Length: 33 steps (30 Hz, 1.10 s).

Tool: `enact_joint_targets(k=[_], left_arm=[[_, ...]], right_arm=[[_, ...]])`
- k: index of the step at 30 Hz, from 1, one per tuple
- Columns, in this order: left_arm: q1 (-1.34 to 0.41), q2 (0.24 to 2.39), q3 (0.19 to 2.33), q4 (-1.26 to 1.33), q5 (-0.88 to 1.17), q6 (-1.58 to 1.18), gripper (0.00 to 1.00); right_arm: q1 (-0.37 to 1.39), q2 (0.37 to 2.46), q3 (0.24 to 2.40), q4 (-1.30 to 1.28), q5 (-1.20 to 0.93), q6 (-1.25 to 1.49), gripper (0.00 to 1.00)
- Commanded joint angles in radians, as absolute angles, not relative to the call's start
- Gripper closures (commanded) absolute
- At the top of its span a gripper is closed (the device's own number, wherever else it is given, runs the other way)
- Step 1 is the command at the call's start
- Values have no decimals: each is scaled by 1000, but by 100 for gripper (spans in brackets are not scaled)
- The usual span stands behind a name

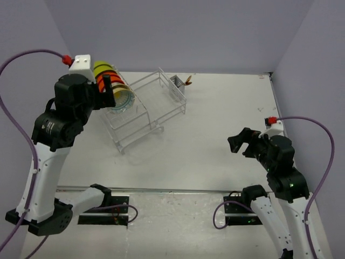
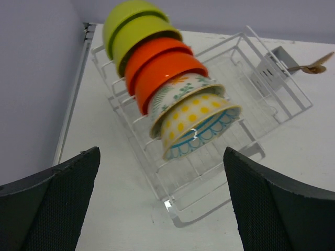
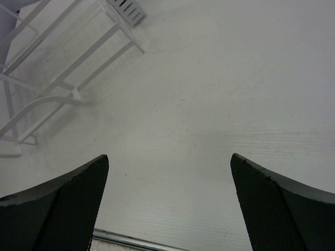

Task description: Unload the bowls from the dish rack

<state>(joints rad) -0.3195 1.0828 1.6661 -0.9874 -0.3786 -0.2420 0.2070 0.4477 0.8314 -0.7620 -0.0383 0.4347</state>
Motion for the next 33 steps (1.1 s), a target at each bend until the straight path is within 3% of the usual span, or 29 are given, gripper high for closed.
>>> enact_joint_targets(k=[1, 5, 6, 10, 14, 17, 18, 19, 29, 33], left_arm=[[-478, 1152, 1852, -1078, -572, -157, 0], [-783, 1305, 1858, -1181, -961, -141, 0], [-889, 1378, 1864, -1224, -1143, -181, 0], [-913, 1463, 1940, -1298, -1176, -239, 0], [-908, 1482, 1845, -1244, -1288, -199, 0], [-865, 1496, 1821, -1203, -1278, -184, 4], [-824, 1488, 1784, -1172, -1257, -160, 15], [-802, 1483, 1766, -1120, -1253, -141, 18], [-678, 1411, 1582, -862, -1143, 32, 30], [-672, 1414, 1575, -839, -1112, 44, 45]], right_arm=[[202, 485, 853, -697, -66, 411, 1], [202, 494, 842, -661, -97, 413, 1], [202, 497, 841, -657, -103, 414, 1], [202, 508, 850, -681, -103, 397, 1], [202, 474, 836, -675, -109, 396, 1], [202, 459, 834, -675, -133, 396, 1], [202, 459, 836, -678, -136, 394, 1], [202, 459, 839, -684, -138, 394, 1], [202, 449, 822, -666, -169, 399, 1], [202, 449, 819, -657, -173, 405, 1]])
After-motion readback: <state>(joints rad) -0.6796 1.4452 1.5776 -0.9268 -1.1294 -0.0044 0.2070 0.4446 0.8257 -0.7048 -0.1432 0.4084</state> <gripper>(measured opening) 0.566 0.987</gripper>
